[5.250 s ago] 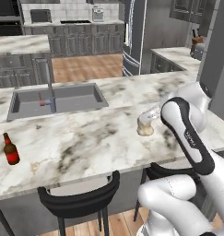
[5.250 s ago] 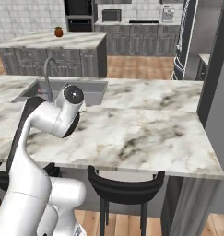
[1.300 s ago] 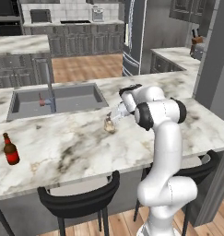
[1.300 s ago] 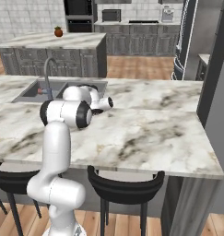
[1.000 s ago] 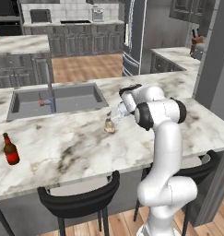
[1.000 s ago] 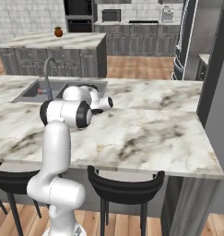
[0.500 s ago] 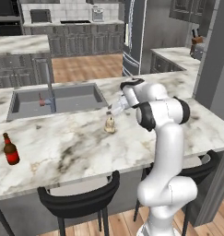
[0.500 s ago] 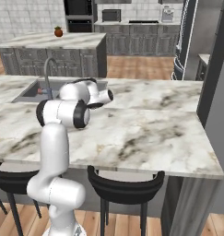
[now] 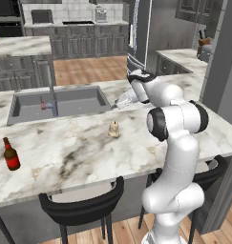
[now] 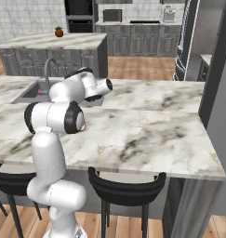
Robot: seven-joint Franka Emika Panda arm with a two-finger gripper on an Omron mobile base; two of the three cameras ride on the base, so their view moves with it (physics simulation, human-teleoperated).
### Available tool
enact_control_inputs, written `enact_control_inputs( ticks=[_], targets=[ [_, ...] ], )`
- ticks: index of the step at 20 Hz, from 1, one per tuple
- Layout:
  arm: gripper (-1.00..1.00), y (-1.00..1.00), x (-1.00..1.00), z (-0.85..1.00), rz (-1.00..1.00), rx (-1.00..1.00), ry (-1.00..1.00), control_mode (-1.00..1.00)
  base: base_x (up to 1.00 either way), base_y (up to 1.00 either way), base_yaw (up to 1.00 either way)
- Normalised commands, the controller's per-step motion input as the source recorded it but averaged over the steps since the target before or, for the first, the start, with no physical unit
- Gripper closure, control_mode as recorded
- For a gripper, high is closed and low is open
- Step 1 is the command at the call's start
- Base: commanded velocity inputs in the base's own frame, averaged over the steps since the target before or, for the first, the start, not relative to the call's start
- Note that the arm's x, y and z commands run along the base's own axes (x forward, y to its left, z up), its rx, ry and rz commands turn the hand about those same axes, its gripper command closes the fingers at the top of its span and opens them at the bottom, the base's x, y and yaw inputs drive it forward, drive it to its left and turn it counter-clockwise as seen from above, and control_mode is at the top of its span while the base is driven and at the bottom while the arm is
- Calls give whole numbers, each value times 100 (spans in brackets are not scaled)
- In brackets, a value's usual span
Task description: Get the candle and the beer from the cabinet and move them to the dining counter.
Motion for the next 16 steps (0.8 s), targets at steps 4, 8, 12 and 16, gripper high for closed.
enact_control_inputs(
  ticks=[4,8,12,16],
  targets=[
    [-100,0,-93,48,-16,-1,0,-100,0,0,0],
    [-100,-6,-100,41,-27,0,1,-100,0,0,0],
    [-100,-3,-100,48,-34,0,6,-100,0,0,0],
    [-100,-13,-100,30,-33,0,6,-100,0,0,0]
  ],
)
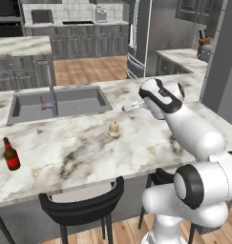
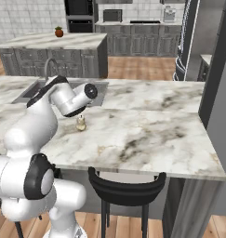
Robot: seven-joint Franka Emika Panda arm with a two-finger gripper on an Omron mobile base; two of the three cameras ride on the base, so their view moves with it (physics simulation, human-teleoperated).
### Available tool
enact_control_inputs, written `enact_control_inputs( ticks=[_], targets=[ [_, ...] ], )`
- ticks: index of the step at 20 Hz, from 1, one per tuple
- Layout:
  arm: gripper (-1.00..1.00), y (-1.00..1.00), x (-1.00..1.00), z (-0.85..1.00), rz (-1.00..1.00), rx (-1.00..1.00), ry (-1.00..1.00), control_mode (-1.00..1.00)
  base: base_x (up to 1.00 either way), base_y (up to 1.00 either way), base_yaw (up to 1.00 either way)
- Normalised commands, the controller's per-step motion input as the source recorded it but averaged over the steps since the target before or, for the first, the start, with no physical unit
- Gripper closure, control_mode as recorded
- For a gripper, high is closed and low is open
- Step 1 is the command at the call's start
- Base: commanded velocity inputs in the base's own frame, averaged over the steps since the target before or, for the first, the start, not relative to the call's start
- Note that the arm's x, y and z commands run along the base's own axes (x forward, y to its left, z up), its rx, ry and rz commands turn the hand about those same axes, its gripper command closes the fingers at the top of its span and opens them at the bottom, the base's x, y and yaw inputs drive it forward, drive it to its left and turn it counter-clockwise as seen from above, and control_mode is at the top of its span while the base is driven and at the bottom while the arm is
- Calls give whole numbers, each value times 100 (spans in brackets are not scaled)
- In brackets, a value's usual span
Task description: Get the candle and the beer from the cabinet and move them to the dining counter.
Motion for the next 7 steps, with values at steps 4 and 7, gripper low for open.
enact_control_inputs(
  ticks=[4,7],
  targets=[
    [-100,-12,-100,31,-35,0,7,-100,0,0,0],
    [-100,-23,-84,57,-35,0,13,-100,0,0,0]
  ],
)
